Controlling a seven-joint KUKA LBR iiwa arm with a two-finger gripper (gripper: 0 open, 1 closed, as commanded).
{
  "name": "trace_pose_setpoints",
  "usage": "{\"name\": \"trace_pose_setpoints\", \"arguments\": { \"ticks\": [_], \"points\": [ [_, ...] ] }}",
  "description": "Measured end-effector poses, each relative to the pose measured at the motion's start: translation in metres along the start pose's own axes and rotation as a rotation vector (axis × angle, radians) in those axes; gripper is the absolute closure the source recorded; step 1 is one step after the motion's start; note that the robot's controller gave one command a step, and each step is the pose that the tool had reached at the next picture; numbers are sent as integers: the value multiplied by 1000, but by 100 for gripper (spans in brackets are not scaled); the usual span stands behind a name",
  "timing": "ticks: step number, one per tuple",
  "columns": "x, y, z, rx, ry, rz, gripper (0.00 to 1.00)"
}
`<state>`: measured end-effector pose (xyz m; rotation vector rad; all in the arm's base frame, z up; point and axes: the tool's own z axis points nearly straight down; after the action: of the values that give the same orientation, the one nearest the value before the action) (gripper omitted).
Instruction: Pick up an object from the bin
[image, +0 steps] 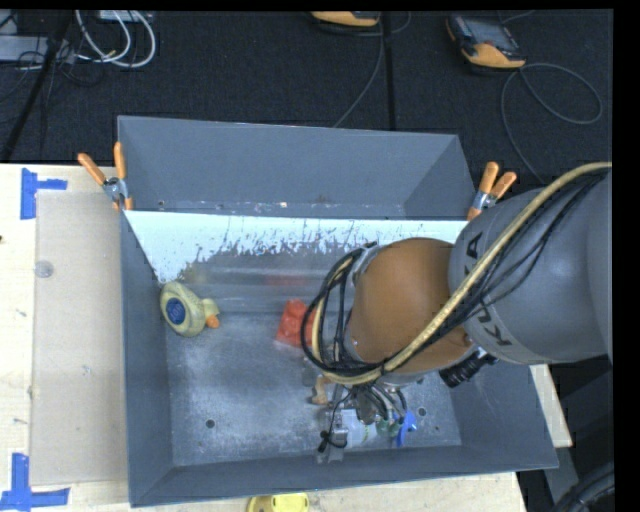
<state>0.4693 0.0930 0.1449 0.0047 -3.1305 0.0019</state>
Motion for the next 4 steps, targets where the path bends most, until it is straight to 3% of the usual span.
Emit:
{"name": "trace_pose_setpoints", "arguments": {
  "ticks": [1,3,4],
  "points": [
    [-2,0,-4,-1,-8,4,0],
    [-29,-67,17,-1,-6,81,0],
    [-22,-70,21,1,-3,98,0]
  ]
}}
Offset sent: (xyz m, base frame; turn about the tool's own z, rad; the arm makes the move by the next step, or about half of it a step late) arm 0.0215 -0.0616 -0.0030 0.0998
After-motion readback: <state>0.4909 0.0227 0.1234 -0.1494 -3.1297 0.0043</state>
